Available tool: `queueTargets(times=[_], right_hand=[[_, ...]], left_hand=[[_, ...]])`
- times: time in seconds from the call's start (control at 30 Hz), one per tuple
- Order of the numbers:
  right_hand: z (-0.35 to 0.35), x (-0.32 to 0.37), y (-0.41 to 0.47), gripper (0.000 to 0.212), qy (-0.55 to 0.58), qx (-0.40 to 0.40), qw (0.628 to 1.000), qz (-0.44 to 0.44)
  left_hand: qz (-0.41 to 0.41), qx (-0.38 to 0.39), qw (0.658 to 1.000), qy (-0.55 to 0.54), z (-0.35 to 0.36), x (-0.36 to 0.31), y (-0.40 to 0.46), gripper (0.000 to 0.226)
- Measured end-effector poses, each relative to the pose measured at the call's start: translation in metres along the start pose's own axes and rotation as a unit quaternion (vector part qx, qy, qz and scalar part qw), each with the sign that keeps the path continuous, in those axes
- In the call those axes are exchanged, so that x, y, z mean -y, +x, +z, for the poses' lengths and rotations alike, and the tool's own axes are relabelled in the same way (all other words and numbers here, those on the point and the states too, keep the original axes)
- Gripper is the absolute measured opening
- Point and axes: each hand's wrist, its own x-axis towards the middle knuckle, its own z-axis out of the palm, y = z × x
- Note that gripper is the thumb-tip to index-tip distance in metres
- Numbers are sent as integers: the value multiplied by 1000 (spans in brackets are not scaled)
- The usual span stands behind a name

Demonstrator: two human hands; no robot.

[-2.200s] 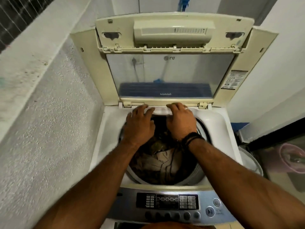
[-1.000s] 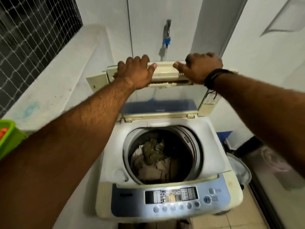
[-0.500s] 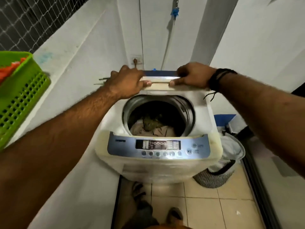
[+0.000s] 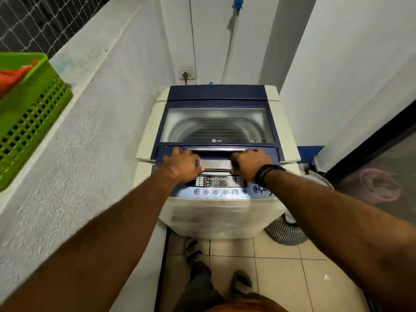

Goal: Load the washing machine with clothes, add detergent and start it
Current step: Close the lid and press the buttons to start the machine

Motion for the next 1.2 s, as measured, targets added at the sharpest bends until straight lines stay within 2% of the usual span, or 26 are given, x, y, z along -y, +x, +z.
queueTargets(times=[0.13,0.23,0.37,0.53,0.73,1.03,1.2], right_hand=[[24,5,-5,27,50,10,998,34],[38,12,-14,46,70,-25,996,45],[47,17,-18,70,79,-47,994,56],[57,19,-21,86,92,-62,992,53],[59,19,-16,88,99,-63,991,60],[58,17,-15,79,81,-45,994,58],[49,18,-16,77,98,-31,993,61]], left_hand=[[-1,-9,1000,-9,27,3,9,50],[6,-54,998,-24,40,5,9,51],[20,-111,994,-1,54,3,5,65],[11,-149,988,-41,72,0,1,86],[18,-141,989,-49,80,0,1,89],[21,-120,991,-53,79,1,5,81],[27,-129,989,-68,79,4,4,85]])
